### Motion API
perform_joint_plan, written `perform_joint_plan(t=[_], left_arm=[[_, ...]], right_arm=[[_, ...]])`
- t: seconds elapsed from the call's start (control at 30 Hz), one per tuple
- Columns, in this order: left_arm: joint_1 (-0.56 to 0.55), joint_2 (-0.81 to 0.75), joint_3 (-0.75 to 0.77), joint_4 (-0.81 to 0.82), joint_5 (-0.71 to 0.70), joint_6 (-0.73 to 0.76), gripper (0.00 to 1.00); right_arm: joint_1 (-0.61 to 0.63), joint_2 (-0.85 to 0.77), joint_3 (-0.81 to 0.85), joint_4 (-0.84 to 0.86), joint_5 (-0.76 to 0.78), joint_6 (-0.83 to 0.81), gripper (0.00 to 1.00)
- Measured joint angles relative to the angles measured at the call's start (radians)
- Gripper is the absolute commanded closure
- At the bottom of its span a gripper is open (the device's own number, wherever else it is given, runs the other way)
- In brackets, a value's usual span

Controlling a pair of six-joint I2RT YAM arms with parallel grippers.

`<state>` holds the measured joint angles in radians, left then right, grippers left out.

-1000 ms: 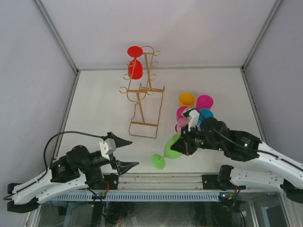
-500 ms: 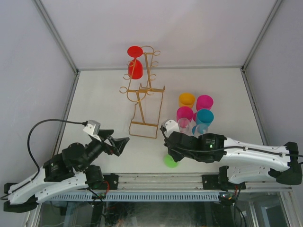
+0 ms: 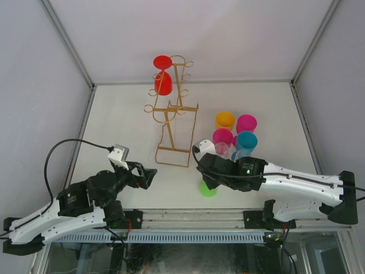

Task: Take the wine glass off the wine glass rack
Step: Place the wine glass at the center of the board.

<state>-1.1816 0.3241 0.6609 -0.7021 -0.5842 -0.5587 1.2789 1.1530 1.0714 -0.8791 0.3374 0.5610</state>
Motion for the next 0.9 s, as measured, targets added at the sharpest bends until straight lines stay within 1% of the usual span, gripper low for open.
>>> perform_joint_plan(t=[0.13,0.33,0.4,0.5,0.6,0.9], left_arm=[[0.000,0.005,0.000,-0.007,-0.001,-0.008,0.00],[0.000,0.008,0.002,-0.021,-0.007,-0.009,0.00],[0.002,0.011,0.003,-0.024,-0.007,-0.010,0.00],[0.005,0.014,0.012,-0.037,-0.007,-0.009,0.00],[0.007,0.016,0.023,-0.042,-0.008,-0.009,0.00],[0.023,0.043,0.025,-0.047,-0.002,-0.009,0.00]], right_arm=[[-0.036,0.014,0.000,0.010,-0.020,0.001,1.00],[-0.049,0.035,0.000,0.019,-0.043,0.000,1.00],[-0.052,0.046,0.000,0.023,-0.050,0.000,0.98],[-0.059,0.063,0.000,0.024,-0.052,-0.001,0.92],[-0.064,0.070,0.000,0.025,-0.053,0.000,0.90],[-0.095,0.070,0.000,0.032,-0.050,0.005,0.89]])
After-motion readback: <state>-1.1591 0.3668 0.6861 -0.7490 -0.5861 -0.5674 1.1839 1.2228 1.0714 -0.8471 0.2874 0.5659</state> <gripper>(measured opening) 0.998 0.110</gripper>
